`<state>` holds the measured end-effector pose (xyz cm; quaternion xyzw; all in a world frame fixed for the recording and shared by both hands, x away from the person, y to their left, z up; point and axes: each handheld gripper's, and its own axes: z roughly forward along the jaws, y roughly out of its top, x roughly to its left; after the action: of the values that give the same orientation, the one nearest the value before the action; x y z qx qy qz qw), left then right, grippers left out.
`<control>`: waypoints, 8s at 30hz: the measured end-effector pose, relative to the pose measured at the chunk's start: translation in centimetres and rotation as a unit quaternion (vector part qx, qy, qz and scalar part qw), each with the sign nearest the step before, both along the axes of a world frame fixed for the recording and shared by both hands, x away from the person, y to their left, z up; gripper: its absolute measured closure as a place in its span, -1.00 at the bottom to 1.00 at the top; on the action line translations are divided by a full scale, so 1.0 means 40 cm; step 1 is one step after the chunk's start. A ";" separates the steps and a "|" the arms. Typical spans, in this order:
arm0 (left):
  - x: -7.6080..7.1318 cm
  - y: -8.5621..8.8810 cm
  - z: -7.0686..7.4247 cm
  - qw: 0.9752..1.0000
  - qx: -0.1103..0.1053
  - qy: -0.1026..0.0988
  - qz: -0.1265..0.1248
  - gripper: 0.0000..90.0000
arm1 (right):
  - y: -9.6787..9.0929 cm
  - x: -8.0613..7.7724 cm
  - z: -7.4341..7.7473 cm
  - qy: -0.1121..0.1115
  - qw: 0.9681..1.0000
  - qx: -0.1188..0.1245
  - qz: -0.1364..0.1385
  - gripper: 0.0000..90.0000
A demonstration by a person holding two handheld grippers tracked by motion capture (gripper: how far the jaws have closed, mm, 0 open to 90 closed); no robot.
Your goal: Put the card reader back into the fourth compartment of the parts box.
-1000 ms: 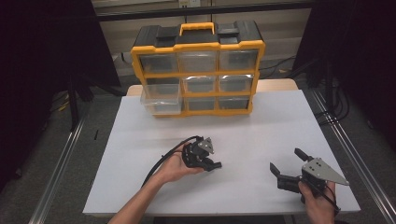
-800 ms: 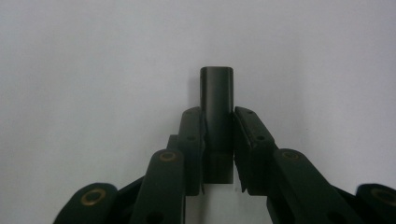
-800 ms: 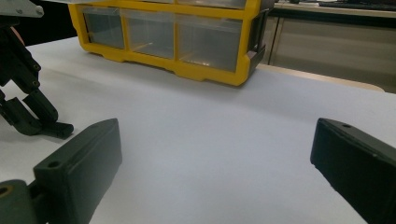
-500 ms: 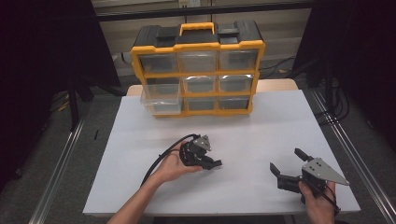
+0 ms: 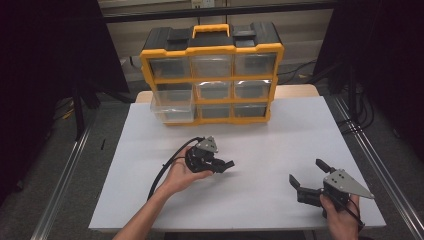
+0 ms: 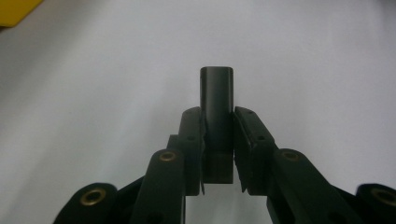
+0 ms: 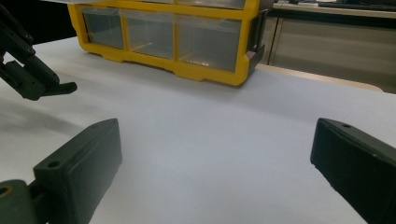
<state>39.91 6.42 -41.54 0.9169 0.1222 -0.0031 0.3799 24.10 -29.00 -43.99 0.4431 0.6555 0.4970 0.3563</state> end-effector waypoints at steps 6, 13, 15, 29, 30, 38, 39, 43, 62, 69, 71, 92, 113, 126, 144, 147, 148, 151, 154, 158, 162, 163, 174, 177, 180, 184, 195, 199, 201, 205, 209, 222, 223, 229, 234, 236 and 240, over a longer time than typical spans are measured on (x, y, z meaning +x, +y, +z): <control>0.001 0.017 0.018 1.000 -0.015 -0.017 0.016 0.64 | -0.001 -0.001 0.001 -0.001 1.000 0.000 -0.001 -0.95; 0.004 0.034 0.037 1.000 -0.017 -0.018 0.012 0.64 | -0.001 -0.002 0.001 -0.001 1.000 0.000 -0.001 -0.95; 0.004 0.040 0.041 0.999 -0.023 -0.016 0.015 0.64 | -0.001 -0.002 0.001 -0.001 1.000 0.000 -0.001 -0.95; 0.000 0.073 0.078 0.998 -0.042 -0.031 0.020 0.64 | 0.000 -0.002 0.001 -0.001 1.000 0.001 0.001 -0.96; 0.000 0.075 0.081 0.998 -0.042 -0.031 0.019 0.64 | 0.000 -0.002 0.001 -0.001 1.000 0.001 0.001 -0.96; -0.003 0.092 0.106 0.998 -0.053 -0.039 0.024 0.64 | -0.001 -0.002 0.001 -0.002 1.000 0.003 0.001 -0.97; -0.003 0.094 0.110 0.997 -0.055 -0.043 0.024 0.64 | -0.001 -0.002 0.001 -0.002 1.000 0.003 0.001 -0.97; -0.004 0.104 0.124 0.997 -0.062 -0.046 0.027 0.64 | 0.000 -0.002 0.001 -0.002 1.000 0.002 0.001 -0.97; -0.013 0.169 0.192 0.992 -0.094 -0.071 0.048 0.64 | -0.001 -0.002 0.001 -0.003 1.000 0.003 0.002 -0.97; -0.025 0.192 0.228 0.989 -0.107 -0.088 0.052 0.64 | -0.001 -0.001 0.001 -0.004 1.000 0.003 0.000 -0.97; -0.027 0.194 0.234 0.989 -0.107 -0.091 0.050 0.64 | 0.000 -0.001 0.002 -0.003 1.000 0.002 -0.001 -0.97; -0.003 0.230 0.281 0.987 -0.101 -0.104 0.074 0.64 | 0.001 0.005 0.000 -0.003 1.000 0.008 -0.002 -0.97; 0.015 0.245 0.347 0.984 -0.094 -0.125 0.087 0.64 | 0.003 0.011 0.001 -0.005 1.000 0.008 0.005 -0.97; 0.037 0.269 0.368 0.983 -0.086 -0.126 0.098 0.64 | 0.004 0.010 0.001 -0.005 1.000 0.007 0.006 -0.97; 0.077 0.288 0.424 0.981 -0.065 -0.138 0.117 0.64 | 0.002 0.007 0.002 -0.005 1.000 0.007 0.002 -0.97; 0.087 0.292 0.433 0.980 -0.054 -0.144 0.126 0.64 | 0.002 0.007 0.002 -0.006 1.000 0.005 0.002 -0.97; 0.090 0.293 0.436 0.980 -0.051 -0.143 0.128 0.64 | 0.002 0.007 0.002 -0.006 1.000 0.005 0.002 -0.97; 0.101 0.296 0.444 0.980 -0.044 -0.143 0.131 0.64 | 0.002 0.006 0.002 -0.006 1.000 0.006 0.002 -0.97; 0.112 0.295 0.449 0.980 -0.034 -0.141 0.132 0.64 | 0.002 0.006 0.002 -0.006 1.000 0.006 0.003 -0.97; 0.124 0.289 0.454 0.980 -0.020 -0.143 0.138 0.64 | 0.002 0.006 0.002 -0.006 1.000 0.006 0.002 -0.97; 0.153 0.294 0.455 0.980 -0.007 -0.134 0.149 0.64 | 0.002 0.005 0.002 -0.006 1.000 0.005 0.007 -0.97; 0.159 0.296 0.455 0.980 -0.005 -0.132 0.150 0.64 | 0.002 0.005 0.002 -0.008 1.000 0.005 0.006 -0.98; 0.208 0.289 0.440 0.982 0.019 -0.103 0.154 0.64 | 0.002 0.004 0.002 -0.009 1.000 0.005 0.005 -0.98; 0.223 0.286 0.430 0.981 0.030 -0.098 0.165 0.64 | 0.002 0.005 0.002 -0.008 1.000 0.005 0.006 -0.98; 0.235 0.288 0.431 0.981 0.024 -0.093 0.167 0.64 | 0.002 0.004 0.002 -0.007 1.000 0.005 0.006 -0.98; 0.239 0.270 0.434 0.980 0.048 -0.100 0.165 0.64 | 0.001 0.005 0.002 -0.008 1.000 0.005 0.004 -0.98; 0.281 0.253 0.416 0.980 0.074 -0.075 0.170 0.64 | 0.001 0.004 0.002 -0.007 1.000 0.005 0.007 -0.98; 0.291 0.242 0.402 0.980 0.082 -0.068 0.170 0.64 | 0.002 0.004 0.002 -0.006 1.000 0.005 0.007 -0.98; 0.297 0.242 0.396 0.979 0.089 -0.065 0.170 0.64 | 0.001 0.004 0.002 -0.006 1.000 0.005 0.006 -0.98; 0.301 0.240 0.389 0.979 0.094 -0.063 0.169 0.64 | 0.001 0.003 0.002 -0.006 1.000 0.005 0.008 -0.98; 0.300 0.235 0.390 0.980 0.084 -0.063 0.167 0.64 | 0.002 0.005 0.001 -0.004 1.000 0.005 0.006 -0.98; 0.296 0.231 0.386 0.975 0.066 -0.080 0.196 0.21 | 0.000 0.003 0.002 -0.007 1.000 0.005 0.006 -0.98; 0.295 0.233 0.387 0.976 0.056 -0.081 0.196 0.16 | 0.000 0.003 0.002 -0.006 1.000 0.004 0.006 -0.98; 0.285 0.253 0.393 0.974 0.010 -0.086 0.211 -0.20 | -0.001 0.002 0.002 -0.006 1.000 0.005 0.007 -0.98; 0.286 0.276 0.393 0.966 -0.030 -0.093 0.241 -0.52 | -0.004 0.000 0.001 -0.007 1.000 0.008 0.005 -0.98; 0.283 0.283 0.392 0.965 -0.034 -0.095 0.242 -0.58 | -0.006 0.001 0.000 -0.006 1.000 0.009 0.003 -0.98; 0.268 0.290 0.387 0.963 -0.039 -0.112 0.244 -0.70 | -0.011 -0.001 -0.001 -0.007 1.000 0.009 0.001 -0.98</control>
<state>50.62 18.02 -26.08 0.8381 0.2987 0.1872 0.4163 24.05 -29.42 -44.03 0.4423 0.6491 0.5060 0.3564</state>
